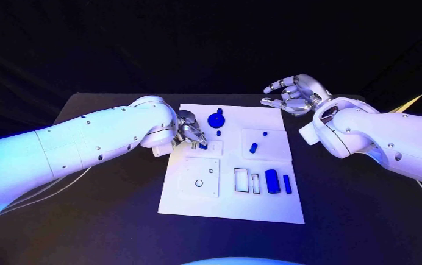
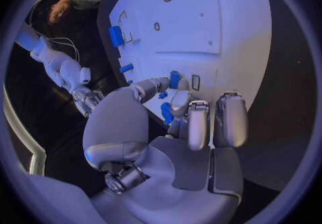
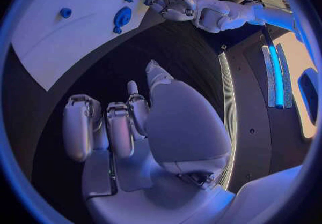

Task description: Assemble the parts on the task board

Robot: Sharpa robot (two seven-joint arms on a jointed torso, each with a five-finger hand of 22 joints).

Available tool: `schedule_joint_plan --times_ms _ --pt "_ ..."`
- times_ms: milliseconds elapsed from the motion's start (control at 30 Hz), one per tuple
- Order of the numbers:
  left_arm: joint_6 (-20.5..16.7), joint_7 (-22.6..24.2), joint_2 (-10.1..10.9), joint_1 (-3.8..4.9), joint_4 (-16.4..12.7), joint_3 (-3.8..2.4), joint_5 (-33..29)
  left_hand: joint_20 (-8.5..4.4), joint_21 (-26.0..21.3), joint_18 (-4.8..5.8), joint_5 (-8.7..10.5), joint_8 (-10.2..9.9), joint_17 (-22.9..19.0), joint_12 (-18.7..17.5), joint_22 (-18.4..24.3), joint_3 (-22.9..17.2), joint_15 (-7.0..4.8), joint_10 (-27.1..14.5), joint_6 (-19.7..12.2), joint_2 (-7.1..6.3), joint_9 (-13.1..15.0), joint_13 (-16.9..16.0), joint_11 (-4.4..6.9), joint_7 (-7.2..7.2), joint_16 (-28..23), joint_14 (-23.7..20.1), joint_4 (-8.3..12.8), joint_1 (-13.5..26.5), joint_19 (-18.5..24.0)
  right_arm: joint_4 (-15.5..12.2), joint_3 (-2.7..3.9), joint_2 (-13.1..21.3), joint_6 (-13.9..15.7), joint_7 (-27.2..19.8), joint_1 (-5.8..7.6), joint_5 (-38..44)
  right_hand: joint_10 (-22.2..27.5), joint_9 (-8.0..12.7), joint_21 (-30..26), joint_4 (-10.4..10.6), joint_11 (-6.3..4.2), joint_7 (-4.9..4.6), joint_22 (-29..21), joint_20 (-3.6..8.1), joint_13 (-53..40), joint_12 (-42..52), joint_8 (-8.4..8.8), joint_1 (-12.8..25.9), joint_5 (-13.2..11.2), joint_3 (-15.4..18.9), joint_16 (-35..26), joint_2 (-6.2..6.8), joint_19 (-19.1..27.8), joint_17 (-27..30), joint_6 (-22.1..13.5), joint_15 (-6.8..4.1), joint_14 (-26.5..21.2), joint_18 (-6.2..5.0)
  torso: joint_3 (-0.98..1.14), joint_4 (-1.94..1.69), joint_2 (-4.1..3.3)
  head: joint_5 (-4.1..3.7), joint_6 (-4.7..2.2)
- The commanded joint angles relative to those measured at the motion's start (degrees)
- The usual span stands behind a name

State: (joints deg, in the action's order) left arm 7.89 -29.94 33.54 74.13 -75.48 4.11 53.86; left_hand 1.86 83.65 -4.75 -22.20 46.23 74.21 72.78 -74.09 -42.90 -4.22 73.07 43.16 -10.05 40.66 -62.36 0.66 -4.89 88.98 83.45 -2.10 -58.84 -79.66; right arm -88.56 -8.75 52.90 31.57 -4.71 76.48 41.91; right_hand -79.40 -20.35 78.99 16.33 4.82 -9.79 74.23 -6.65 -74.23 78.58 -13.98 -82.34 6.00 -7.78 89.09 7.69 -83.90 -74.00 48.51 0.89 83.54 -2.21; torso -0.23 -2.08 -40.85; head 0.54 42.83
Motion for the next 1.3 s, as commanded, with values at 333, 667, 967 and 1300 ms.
schedule_joint_plan --times_ms 333,667,967,1300 --pt "0.68 -0.07 -0.76 -0.05 0.29 0.06 0.06 -0.37 1.32 1.80 -5.19 2.09 15.79 1.59 -1.85 -6.99 -0.87 5.49 7.75 2.44 6.63 -2.00 1.54 3.16 1.02 6.55 0.60 -0.04 -2.42 0.00 0.00 -0.01 -0.16 -0.11 -0.06 0.13 0.94 -0.73 -0.66 -0.03 0.03 0.11 9.47 0.31 -4.23 0.31 -1.17 0.77 1.13 -1.74 -0.67 -0.37 -1.17 -12.82 -0.58 -0.38 5.59 -0.45 0.02 0.03 0.01 -0.10 0.22" --pt "1.52 -0.13 -0.88 -0.05 0.47 0.06 0.05 -0.70 1.39 1.86 -4.83 2.60 15.79 2.17 -2.15 -5.79 -1.23 6.31 9.02 3.12 7.58 -3.06 2.01 3.75 1.02 6.55 0.21 0.53 -2.62 0.01 0.00 0.01 -0.20 -0.12 -0.06 0.14 0.94 -0.73 -0.66 -0.03 0.03 0.11 9.47 0.31 -4.23 0.31 -1.17 0.77 1.13 -1.74 -0.67 -0.37 -1.17 -12.82 -0.58 -0.38 5.59 -0.45 0.02 -0.01 0.02 -0.14 0.28" --pt "1.86 -0.14 -0.97 -0.05 0.57 0.06 -0.02 -1.05 1.43 1.92 -4.46 3.11 15.79 2.58 -2.38 -4.41 -1.59 6.99 10.23 3.81 8.53 -3.87 2.47 4.31 1.02 6.55 -0.31 1.01 -2.78 0.05 0.00 -0.02 -0.21 -0.14 -0.09 0.14 0.94 -0.73 -0.66 -0.03 0.03 0.11 9.47 0.31 -4.23 0.31 -1.17 0.77 1.13 -1.74 -0.67 -0.37 -1.17 -12.82 -0.58 -0.38 5.59 -0.45 0.04 -0.02 -0.01 -0.17 0.33" --pt "1.45 -0.06 -1.07 -0.05 0.69 0.05 -0.56 -1.61 1.41 1.99 0.42 2.59 15.79 2.82 -2.68 -0.39 -2.08 7.71 11.36 5.94 10.06 -4.90 3.03 4.97 1.02 6.55 -2.03 1.49 -3.01 0.11 0.00 -0.04 -0.19 -0.17 -0.13 0.15 0.90 -0.77 -0.66 -0.07 0.02 0.13 9.48 0.32 -4.22 0.34 -1.51 0.83 1.18 -1.89 -0.70 -0.34 -1.21 -12.79 -0.72 -0.40 5.58 -0.44 0.03 0.00 0.02 -0.17 0.36"
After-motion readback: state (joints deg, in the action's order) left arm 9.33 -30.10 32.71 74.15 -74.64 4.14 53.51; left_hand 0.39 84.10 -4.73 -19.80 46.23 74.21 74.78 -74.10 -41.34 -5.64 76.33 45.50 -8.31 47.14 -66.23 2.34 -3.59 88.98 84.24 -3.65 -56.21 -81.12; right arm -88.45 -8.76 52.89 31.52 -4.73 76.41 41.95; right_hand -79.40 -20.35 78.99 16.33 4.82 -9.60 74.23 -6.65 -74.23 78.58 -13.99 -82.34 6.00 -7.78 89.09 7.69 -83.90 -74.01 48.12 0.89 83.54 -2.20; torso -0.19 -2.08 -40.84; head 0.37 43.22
